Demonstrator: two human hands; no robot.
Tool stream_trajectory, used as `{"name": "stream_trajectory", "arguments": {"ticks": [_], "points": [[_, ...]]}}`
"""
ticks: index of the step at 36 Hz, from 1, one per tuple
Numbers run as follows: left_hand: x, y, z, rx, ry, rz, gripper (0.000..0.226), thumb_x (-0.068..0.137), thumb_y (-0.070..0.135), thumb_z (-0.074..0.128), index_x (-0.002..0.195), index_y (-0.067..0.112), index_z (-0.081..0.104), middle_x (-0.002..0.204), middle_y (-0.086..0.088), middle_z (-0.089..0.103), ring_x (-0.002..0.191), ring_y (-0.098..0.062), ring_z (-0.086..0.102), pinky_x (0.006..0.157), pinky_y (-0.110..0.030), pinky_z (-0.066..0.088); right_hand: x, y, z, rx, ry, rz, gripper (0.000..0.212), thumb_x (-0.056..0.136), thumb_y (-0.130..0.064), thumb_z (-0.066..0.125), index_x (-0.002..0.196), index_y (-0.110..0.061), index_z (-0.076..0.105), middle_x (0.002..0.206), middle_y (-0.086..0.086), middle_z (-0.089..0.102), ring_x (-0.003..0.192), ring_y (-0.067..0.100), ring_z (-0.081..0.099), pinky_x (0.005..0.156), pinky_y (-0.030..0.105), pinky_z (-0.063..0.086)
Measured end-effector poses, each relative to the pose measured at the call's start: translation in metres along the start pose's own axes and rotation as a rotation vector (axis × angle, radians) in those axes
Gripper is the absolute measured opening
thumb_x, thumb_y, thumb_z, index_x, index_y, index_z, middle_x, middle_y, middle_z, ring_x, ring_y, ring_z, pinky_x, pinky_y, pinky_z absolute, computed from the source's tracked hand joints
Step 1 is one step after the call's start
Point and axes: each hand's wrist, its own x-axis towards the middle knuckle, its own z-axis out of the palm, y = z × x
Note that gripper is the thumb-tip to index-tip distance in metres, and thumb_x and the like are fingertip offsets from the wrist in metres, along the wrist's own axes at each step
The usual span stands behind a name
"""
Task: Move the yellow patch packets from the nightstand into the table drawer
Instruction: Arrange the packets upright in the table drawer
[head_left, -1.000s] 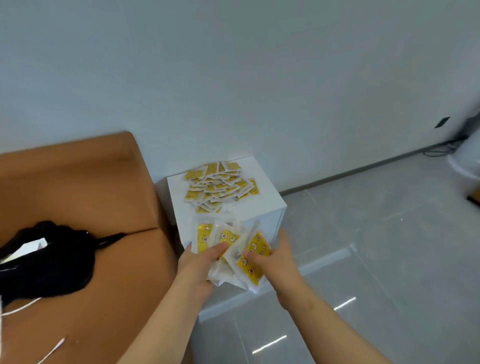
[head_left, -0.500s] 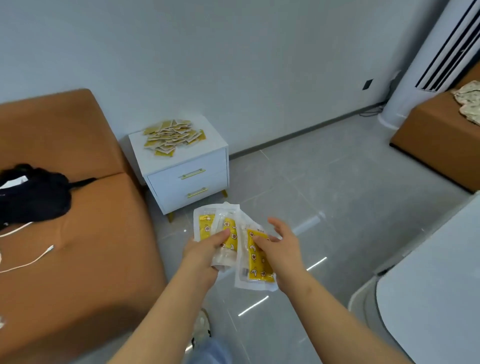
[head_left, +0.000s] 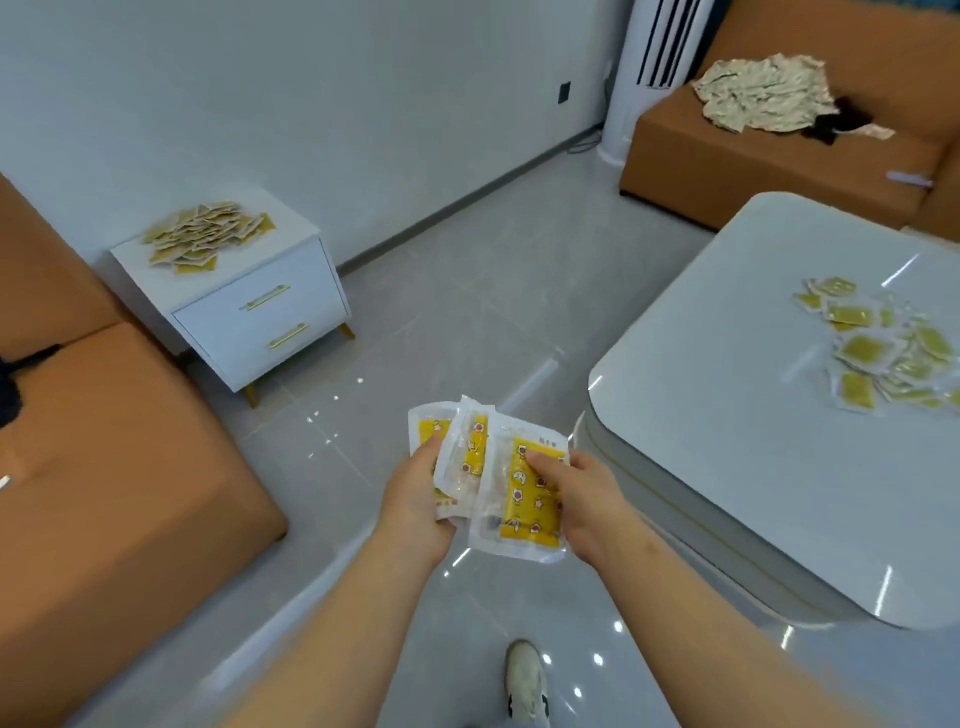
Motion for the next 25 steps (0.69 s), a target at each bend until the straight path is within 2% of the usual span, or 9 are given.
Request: {"name": "stream_trajectory", "arguments": {"ticks": [3, 6, 8, 11, 14, 17, 19, 22, 25], "points": [[-0.019, -0.04, 0.015, 0.015, -0.027, -0.057, 0.008, 0.088, 0.014, 0.057, 0.083, 0.012, 0.062, 0.064, -0.006, 0.067, 0.05, -0.02, 0.066, 0.046, -0.027, 0.054, -0.02, 0.018, -0.043, 0.042, 0.059, 0.007, 0.037, 0.083, -0.009, 0.068, 0.116, -0.003, 0.053, 0.099, 0.016, 0.068, 0.077, 0.026, 0.067, 0.06, 0.036, 0.055], [-0.032, -0.075, 0.036, 0.058, -0.005, -0.071, 0.012, 0.092, 0.017, 0.053, 0.1, 0.011, 0.061, 0.074, -0.008, 0.067, 0.056, -0.021, 0.066, 0.042, -0.024, 0.052, -0.036, 0.027, -0.088, 0.091, 0.107, 0.031, 0.035, 0.084, -0.01, 0.067, 0.115, -0.002, 0.052, 0.093, 0.014, 0.067, 0.073, 0.025, 0.066, 0.057, 0.034, 0.053], [-0.037, -0.097, 0.052, 0.102, 0.016, -0.072, 0.021, 0.094, 0.019, 0.051, 0.113, 0.012, 0.057, 0.086, -0.009, 0.067, 0.067, -0.024, 0.064, 0.045, -0.026, 0.052, -0.044, 0.031, -0.118, 0.116, 0.129, 0.031, 0.038, 0.083, -0.011, 0.068, 0.116, -0.003, 0.051, 0.094, 0.013, 0.066, 0.076, 0.025, 0.065, 0.06, 0.036, 0.054], [-0.048, -0.141, 0.086, 0.165, 0.0, -0.069, 0.027, 0.095, 0.02, 0.051, 0.12, 0.012, 0.057, 0.094, -0.01, 0.067, 0.073, -0.025, 0.064, 0.049, -0.029, 0.051, -0.056, 0.035, -0.177, 0.139, 0.161, 0.005, 0.039, 0.083, -0.011, 0.069, 0.115, -0.003, 0.049, 0.095, 0.013, 0.065, 0.079, 0.026, 0.065, 0.065, 0.039, 0.054], [-0.059, -0.188, 0.126, 0.182, -0.023, -0.063, 0.023, 0.095, 0.018, 0.051, 0.116, 0.013, 0.058, 0.093, -0.01, 0.067, 0.072, -0.026, 0.064, 0.051, -0.03, 0.052, -0.063, 0.034, -0.24, 0.158, 0.178, -0.024, 0.038, 0.083, -0.01, 0.068, 0.116, -0.002, 0.051, 0.096, 0.014, 0.066, 0.08, 0.028, 0.065, 0.07, 0.042, 0.054], [-0.072, -0.239, 0.166, 0.156, -0.005, -0.064, 0.017, 0.095, 0.016, 0.05, 0.11, 0.014, 0.058, 0.085, -0.01, 0.066, 0.069, -0.026, 0.063, 0.051, -0.03, 0.052, -0.067, 0.033, -0.304, 0.14, 0.177, -0.039, 0.037, 0.084, -0.009, 0.066, 0.116, 0.0, 0.051, 0.102, 0.017, 0.065, 0.079, 0.028, 0.064, 0.065, 0.039, 0.054], [-0.078, -0.268, 0.189, 0.137, 0.016, -0.074, 0.02, 0.095, 0.016, 0.05, 0.113, 0.013, 0.057, 0.085, -0.01, 0.066, 0.069, -0.027, 0.063, 0.055, -0.032, 0.051, -0.069, 0.029, -0.342, 0.122, 0.173, -0.046, 0.032, 0.086, -0.008, 0.064, 0.114, 0.0, 0.05, 0.097, 0.016, 0.064, 0.076, 0.025, 0.063, 0.06, 0.036, 0.053], [-0.08, -0.302, 0.218, 0.112, 0.064, -0.084, 0.025, 0.094, 0.018, 0.052, 0.118, 0.013, 0.056, 0.09, -0.011, 0.066, 0.071, -0.028, 0.063, 0.058, -0.034, 0.05, -0.067, 0.022, -0.389, 0.075, 0.18, -0.057, 0.025, 0.089, -0.007, 0.059, 0.112, -0.001, 0.05, 0.087, 0.011, 0.061, 0.072, 0.023, 0.06, 0.063, 0.036, 0.051], [-0.083, -0.326, 0.246, 0.113, 0.098, -0.096, 0.021, 0.094, 0.019, 0.053, 0.113, 0.012, 0.057, 0.091, -0.013, 0.066, 0.074, -0.03, 0.062, 0.061, -0.038, 0.051, -0.063, 0.013, -0.427, 0.069, 0.16, -0.029, 0.015, 0.091, -0.005, 0.056, 0.106, -0.003, 0.052, 0.085, 0.011, 0.061, 0.072, 0.023, 0.061, 0.064, 0.037, 0.052]]}}
